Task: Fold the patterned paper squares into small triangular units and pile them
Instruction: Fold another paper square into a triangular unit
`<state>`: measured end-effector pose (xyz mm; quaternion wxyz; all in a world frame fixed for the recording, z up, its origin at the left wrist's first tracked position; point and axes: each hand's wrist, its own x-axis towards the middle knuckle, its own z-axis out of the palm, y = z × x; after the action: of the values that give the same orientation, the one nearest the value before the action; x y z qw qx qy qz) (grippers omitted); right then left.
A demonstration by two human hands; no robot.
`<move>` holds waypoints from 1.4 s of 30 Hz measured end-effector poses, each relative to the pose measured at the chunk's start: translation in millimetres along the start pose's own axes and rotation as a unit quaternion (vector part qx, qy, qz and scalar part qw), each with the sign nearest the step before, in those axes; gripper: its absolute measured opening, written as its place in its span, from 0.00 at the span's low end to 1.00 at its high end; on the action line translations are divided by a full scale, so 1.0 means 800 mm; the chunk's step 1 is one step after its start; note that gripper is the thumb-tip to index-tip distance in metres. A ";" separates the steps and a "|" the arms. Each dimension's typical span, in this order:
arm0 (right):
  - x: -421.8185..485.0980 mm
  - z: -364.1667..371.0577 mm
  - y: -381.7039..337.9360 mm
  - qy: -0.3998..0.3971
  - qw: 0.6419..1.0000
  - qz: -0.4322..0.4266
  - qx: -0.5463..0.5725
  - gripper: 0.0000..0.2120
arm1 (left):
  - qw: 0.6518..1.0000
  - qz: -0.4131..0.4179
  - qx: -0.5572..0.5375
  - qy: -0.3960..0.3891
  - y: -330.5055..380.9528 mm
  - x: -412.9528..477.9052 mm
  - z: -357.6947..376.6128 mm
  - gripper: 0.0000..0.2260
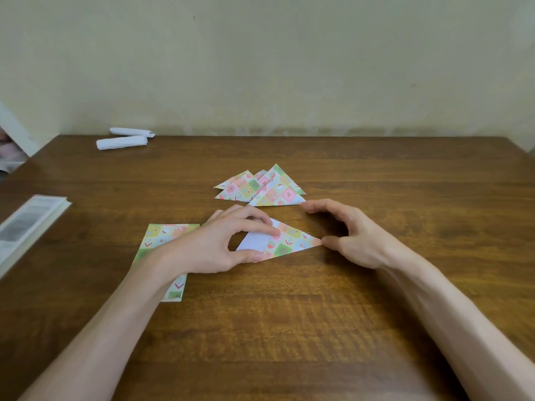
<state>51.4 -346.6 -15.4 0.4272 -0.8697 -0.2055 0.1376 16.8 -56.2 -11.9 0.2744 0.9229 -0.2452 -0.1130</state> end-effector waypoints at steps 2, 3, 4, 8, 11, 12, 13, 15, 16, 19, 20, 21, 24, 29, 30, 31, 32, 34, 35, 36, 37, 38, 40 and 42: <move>-0.003 0.002 -0.003 0.023 1.000 -0.010 0.007 0.33 | 1.000 0.001 0.004 -0.009 0.001 -0.002 -0.003 0.19; -0.004 0.004 -0.004 0.040 0.999 -0.015 -0.001 0.32 | 1.000 0.000 0.007 -0.008 0.001 -0.002 -0.004 0.19; -0.005 0.007 -0.005 0.061 0.998 -0.023 -0.017 0.31 | 1.000 -0.003 0.010 -0.004 0.003 -0.002 -0.003 0.19; -0.009 0.021 -0.013 0.149 0.979 -0.082 -0.113 0.20 | 0.996 0.006 0.054 0.075 0.011 -0.002 0.013 0.18; -0.012 0.031 -0.020 0.139 0.972 -0.104 -0.155 0.08 | 0.988 0.024 0.096 0.121 0.023 0.000 0.026 0.22; -0.012 0.033 -0.021 0.130 0.973 -0.103 -0.163 0.05 | 0.987 0.026 0.103 0.119 0.026 0.001 0.028 0.24; -0.012 0.033 -0.020 0.123 0.973 -0.103 -0.169 0.03 | 0.987 0.030 0.105 0.114 0.028 0.001 0.028 0.26; -0.012 0.031 -0.016 0.111 0.971 -0.108 -0.182 0.06 | 0.990 0.034 0.094 0.103 0.032 -0.001 0.025 0.29; -0.012 0.030 -0.014 0.105 0.970 -0.111 -0.189 0.06 | 0.991 0.035 0.083 0.100 0.032 -0.003 0.023 0.29; -0.010 0.026 -0.010 0.098 0.970 -0.110 -0.193 0.06 | 0.993 0.040 0.046 0.097 0.027 -0.007 0.020 0.29; -0.010 0.025 -0.009 0.097 0.972 -0.108 -0.186 0.06 | 0.994 0.042 0.034 0.097 0.025 -0.007 0.020 0.28; -0.009 0.025 -0.009 0.097 0.974 -0.106 -0.177 0.06 | 0.994 0.041 0.023 0.095 0.023 -0.007 0.020 0.27; -0.008 0.026 -0.008 0.096 0.978 -0.102 -0.156 0.06 | 0.995 0.034 0.000 0.098 0.022 -0.003 0.021 0.24; -0.008 0.024 -0.008 0.093 0.980 -0.104 -0.140 0.05 | 0.991 0.043 0.011 0.126 0.023 -0.001 0.025 0.17; -0.009 0.023 -0.008 0.090 0.981 -0.105 -0.139 0.05 | 0.990 0.044 0.014 0.135 0.022 0.000 0.026 0.15; -0.009 0.021 -0.007 0.087 0.979 -0.110 -0.148 0.04 | 0.989 0.043 0.012 0.143 0.022 0.000 0.027 0.14; -0.010 0.020 -0.007 0.082 0.976 -0.119 -0.164 0.04 | 0.989 0.040 0.007 0.144 0.023 0.000 0.028 0.14; -0.011 0.019 -0.006 0.070 0.970 -0.133 -0.191 0.04 | 0.990 0.032 -0.001 0.137 0.023 -0.001 0.027 0.17; -0.011 0.018 -0.006 0.065 0.969 -0.135 -0.196 0.05 | 0.991 0.029 -0.004 0.132 0.023 -0.001 0.026 0.19; -0.012 0.017 -0.006 0.061 0.969 -0.137 -0.197 0.06 | 0.991 0.029 -0.006 0.129 0.023 -0.002 0.025 0.22; -0.012 0.017 -0.006 0.058 0.969 -0.139 -0.196 0.09 | 0.991 0.030 -0.007 0.127 0.023 -0.002 0.024 0.24; -0.012 0.017 -0.007 0.056 0.969 -0.140 -0.194 0.11 | 0.991 0.033 -0.004 0.126 0.023 -0.003 0.024 0.25; -0.013 0.016 -0.009 0.049 0.970 -0.142 -0.193 0.16 | 0.991 0.037 -0.001 0.127 0.024 -0.002 0.025 0.24; -0.013 0.016 -0.010 0.042 0.971 -0.138 -0.188 0.19 | 0.989 0.046 0.001 0.137 0.027 -0.001 0.028 0.21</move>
<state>34.6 -338.1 -15.7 0.2789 -0.9027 -0.3277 -0.0006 0.1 -81.5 -18.4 0.3091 0.9178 -0.2477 0.0280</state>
